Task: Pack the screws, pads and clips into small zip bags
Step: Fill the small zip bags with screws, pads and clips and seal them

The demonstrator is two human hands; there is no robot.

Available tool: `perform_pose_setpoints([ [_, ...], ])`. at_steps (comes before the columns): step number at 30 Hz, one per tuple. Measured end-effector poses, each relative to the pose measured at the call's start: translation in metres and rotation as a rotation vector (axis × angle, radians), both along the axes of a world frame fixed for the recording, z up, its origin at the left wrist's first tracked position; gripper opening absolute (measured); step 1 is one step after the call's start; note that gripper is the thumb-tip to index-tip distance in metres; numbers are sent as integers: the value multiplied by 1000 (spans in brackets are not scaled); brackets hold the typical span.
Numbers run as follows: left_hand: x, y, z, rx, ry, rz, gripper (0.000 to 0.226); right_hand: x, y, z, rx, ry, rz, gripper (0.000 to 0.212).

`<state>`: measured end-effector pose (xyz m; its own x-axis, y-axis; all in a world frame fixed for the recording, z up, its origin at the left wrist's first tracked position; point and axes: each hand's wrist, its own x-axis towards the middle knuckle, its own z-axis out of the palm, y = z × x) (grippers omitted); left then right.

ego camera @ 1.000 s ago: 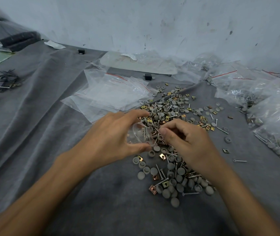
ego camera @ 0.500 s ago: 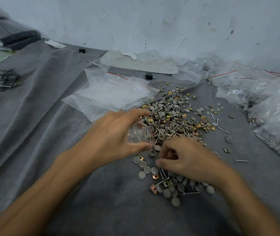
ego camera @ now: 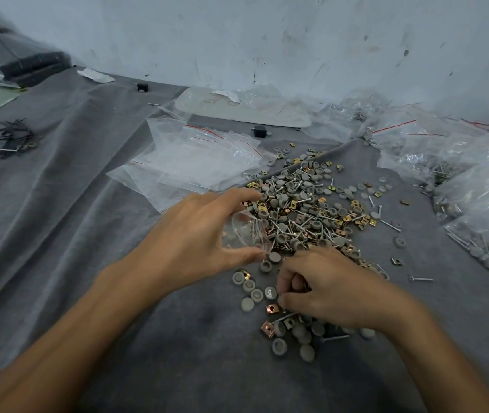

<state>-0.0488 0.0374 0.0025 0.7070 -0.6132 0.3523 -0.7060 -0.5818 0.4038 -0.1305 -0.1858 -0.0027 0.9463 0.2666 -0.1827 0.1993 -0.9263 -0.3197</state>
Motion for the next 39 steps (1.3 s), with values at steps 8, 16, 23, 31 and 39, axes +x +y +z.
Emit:
perform_pose_setpoints([
  [8,-4,-1,3,36,26,-6,81,7,-5,7,895,-367,-370,5],
  [16,-3,-2,2,9,-13,-25,78,12,19,-5,835,-384,-207,22],
  [23,-2,-1,0,16,-84,-54,75,19,15,-17,256,-384,-59,41],
  [31,6,9,2,-1,-235,43,65,33,10,-14,403,-481,-176,14],
  [39,7,11,8,-101,-293,153,44,35,16,-15,477,-361,-132,34],
])
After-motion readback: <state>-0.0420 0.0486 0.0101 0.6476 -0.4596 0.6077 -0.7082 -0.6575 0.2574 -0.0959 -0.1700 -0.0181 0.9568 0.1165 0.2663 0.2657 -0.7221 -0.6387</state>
